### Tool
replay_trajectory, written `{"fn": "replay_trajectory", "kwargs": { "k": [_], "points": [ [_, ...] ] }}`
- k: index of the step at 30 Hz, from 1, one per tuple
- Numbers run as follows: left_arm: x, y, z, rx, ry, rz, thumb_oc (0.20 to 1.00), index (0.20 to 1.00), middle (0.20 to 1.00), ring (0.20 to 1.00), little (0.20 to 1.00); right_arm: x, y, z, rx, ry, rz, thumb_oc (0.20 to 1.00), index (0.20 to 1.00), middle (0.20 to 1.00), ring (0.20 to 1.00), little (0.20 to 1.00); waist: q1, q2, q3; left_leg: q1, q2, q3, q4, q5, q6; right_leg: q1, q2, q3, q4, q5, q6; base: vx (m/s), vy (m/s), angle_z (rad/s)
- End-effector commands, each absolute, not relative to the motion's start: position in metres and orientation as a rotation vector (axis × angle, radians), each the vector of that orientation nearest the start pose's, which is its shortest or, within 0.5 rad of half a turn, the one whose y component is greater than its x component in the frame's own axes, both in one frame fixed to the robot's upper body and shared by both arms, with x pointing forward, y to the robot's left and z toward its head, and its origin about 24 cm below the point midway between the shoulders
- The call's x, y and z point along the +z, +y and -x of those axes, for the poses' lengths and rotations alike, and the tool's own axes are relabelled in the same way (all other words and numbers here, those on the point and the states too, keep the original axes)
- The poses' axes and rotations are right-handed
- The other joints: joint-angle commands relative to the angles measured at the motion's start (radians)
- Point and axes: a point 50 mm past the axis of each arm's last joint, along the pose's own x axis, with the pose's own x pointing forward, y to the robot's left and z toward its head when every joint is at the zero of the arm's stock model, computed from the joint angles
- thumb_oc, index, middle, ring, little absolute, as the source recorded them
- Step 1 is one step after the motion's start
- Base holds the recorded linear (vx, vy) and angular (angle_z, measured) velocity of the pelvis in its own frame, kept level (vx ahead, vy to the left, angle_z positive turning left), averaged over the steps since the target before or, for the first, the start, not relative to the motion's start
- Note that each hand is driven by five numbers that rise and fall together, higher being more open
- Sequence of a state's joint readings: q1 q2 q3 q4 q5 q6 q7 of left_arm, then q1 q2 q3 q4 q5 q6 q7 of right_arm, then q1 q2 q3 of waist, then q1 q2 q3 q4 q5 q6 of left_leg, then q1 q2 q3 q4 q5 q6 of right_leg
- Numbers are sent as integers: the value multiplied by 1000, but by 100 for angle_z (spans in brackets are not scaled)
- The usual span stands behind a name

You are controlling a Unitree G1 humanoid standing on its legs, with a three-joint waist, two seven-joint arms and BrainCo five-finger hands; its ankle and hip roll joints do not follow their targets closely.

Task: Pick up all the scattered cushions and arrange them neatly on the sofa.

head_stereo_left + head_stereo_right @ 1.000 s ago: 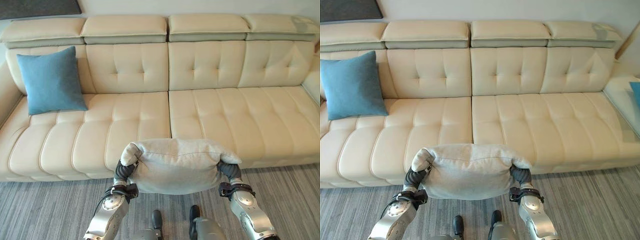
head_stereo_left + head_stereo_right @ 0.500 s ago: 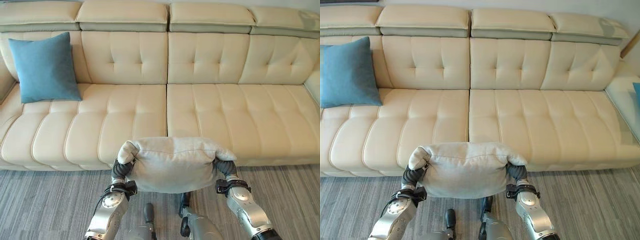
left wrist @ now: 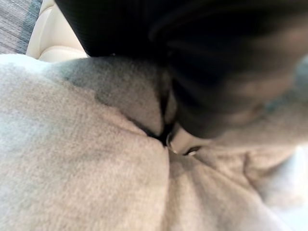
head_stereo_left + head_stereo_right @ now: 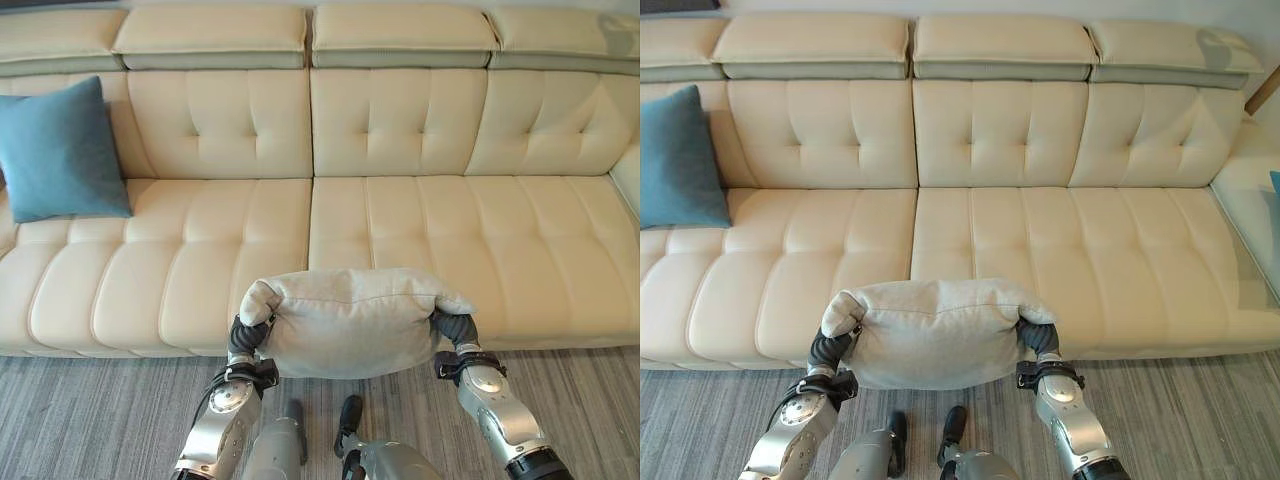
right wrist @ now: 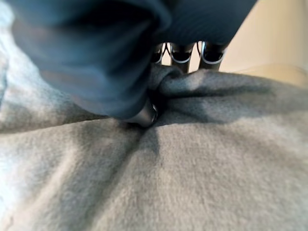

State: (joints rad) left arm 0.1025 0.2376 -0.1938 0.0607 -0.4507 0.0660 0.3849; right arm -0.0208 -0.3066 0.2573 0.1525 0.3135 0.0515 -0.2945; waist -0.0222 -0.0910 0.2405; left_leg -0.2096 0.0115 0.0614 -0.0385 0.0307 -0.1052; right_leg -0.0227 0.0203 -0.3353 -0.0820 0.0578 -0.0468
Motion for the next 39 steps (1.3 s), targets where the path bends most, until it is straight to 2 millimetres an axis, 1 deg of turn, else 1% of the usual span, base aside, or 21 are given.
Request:
{"fn": "replay_trajectory", "kwargs": {
  "k": [1,3,4,7,8,9,10,11,12,13,15,16,17,21,27,28,31,32,33,34,39],
  "points": [
    [32,161,-240,149,103,159,200,200,200,200,200,39,-153,-265,-11,51,9,200,200,200,200,200,0,16,-31,21,-29,-9,-49,74,18,122,-18,74,-5,-158,90,377,89,9],
    [32,162,-241,150,102,147,200,200,200,200,200,39,-154,-266,-18,53,20,200,200,200,200,200,-1,22,-37,1,-32,16,-49,88,5,155,-9,83,-5,-167,93,389,117,10],
    [30,163,-239,163,108,156,200,200,200,200,200,37,-152,-264,-10,62,36,200,200,200,200,200,2,27,-60,32,-29,11,-49,84,20,188,-6,96,2,-191,99,390,151,-15],
    [32,159,-240,154,103,157,200,200,200,200,200,38,-151,-264,-13,55,38,200,200,200,200,200,-3,22,-83,62,-37,14,-49,82,31,198,-23,103,36,-212,108,352,157,-34],
    [33,162,-241,160,95,138,200,200,200,200,200,39,-148,-264,-7,46,37,200,200,200,200,200,1,15,-98,114,-44,29,-49,45,69,186,-47,120,139,-222,127,401,204,-18],
    [33,162,-241,160,95,138,200,200,200,200,200,39,-148,-263,-7,46,36,200,200,200,200,200,4,14,-98,115,-45,32,-49,44,69,184,-49,123,146,-226,128,383,273,-34],
    [36,165,-243,169,81,125,200,200,200,200,200,43,-143,-265,4,25,46,200,200,200,200,200,2,15,-84,159,-48,51,-49,16,108,92,-83,137,358,-162,168,125,147,-37],
    [36,165,-243,169,80,125,200,200,200,200,200,43,-143,-265,4,25,46,200,200,200,200,200,5,13,-85,157,-50,55,-49,16,109,83,-86,142,372,-168,169,138,197,-45],
    [39,165,-245,167,69,119,200,200,200,200,200,46,-142,-267,7,11,46,200,200,200,200,200,3,16,-72,172,-49,65,-49,11,121,27,-99,161,448,-135,185,59,154,-36],
    [43,163,-248,163,51,111,200,200,200,200,200,49,-138,-268,7,-4,43,200,200,200,200,200,-9,26,-52,189,-48,68,-49,-1,133,-53,-107,200,562,-131,182,105,192,-25],
    [44,163,-250,165,44,105,200,200,200,200,200,49,-135,-269,9,-2,28,200,200,200,200,200,-6,32,-50,196,-46,74,-49,-13,135,-77,-112,206,548,-154,169,87,97,4],
    [46,163,-252,168,39,104,200,200,200,200,200,49,-131,-270,10,2,10,200,200,200,200,200,-3,38,-50,199,-41,77,-49,-16,131,-88,-110,202,486,-171,163,110,-11,10],
    [46,165,-251,174,36,109,200,200,200,200,200,50,-129,-270,15,4,-15,200,200,200,200,200,-3,46,-46,200,-36,75,-49,-16,120,-83,-90,208,326,-168,153,150,-30,6],
    [42,172,-247,211,53,94,200,200,200,200,200,47,-125,-264,19,13,-24,200,200,200,200,200,-1,40,-47,218,-34,61,-49,-24,111,-28,-82,223,71,-97,163,129,-78,-10],
    [46,169,-248,231,27,110,200,200,200,200,200,61,-113,-270,39,-43,-51,200,200,200,200,200,3,38,-88,238,-35,46,-49,-38,99,60,-81,168,-5,-86,153,159,-92,19],
    [53,169,-254,253,-3,99,200,200,200,200,200,75,-105,-279,43,-93,-44,200,200,200,200,200,5,41,-99,247,-32,42,-49,-43,93,78,-81,153,-5,-99,150,87,-35,22],
    [60,171,-261,272,-29,77,200,200,200,200,200,85,-100,-286,46,-126,-29,200,200,200,200,200,6,43,-103,258,-31,38,-49,-50,92,95,-82,147,-5,-111,148,101,-19,14],
    [70,172,-271,292,-69,63,200,200,200,200,200,95,-94,-296,46,-151,-27,200,200,200,200,200,9,42,-106,264,-31,33,-49,-54,91,105,-83,142,-5,-116,146,93,-6,4],
    [71,172,-271,292,-71,63,200,200,200,200,200,95,-94,-296,46,-152,-27,200,200,200,200,200,9,41,-104,264,-31,33,-49,-54,91,106,-83,142,-5,-116,146,86,7,3],
    [85,171,-284,308,-124,44,200,200,200,200,200,103,-87,-306,39,-164,-29,200,200,200,200,200,11,41,-103,259,-31,29,-49,-56,89,105,-84,139,-5,-118,145,31,8,6],
    [111,172,-307,342,-206,35,200,200,200,200,200,124,-83,-325,9,-205,11,200,200,200,200,200,16,39,-77,219,-34,15,-49,-48,88,77,-86,130,-5,-114,143,-13,24,19]
  ]
}}
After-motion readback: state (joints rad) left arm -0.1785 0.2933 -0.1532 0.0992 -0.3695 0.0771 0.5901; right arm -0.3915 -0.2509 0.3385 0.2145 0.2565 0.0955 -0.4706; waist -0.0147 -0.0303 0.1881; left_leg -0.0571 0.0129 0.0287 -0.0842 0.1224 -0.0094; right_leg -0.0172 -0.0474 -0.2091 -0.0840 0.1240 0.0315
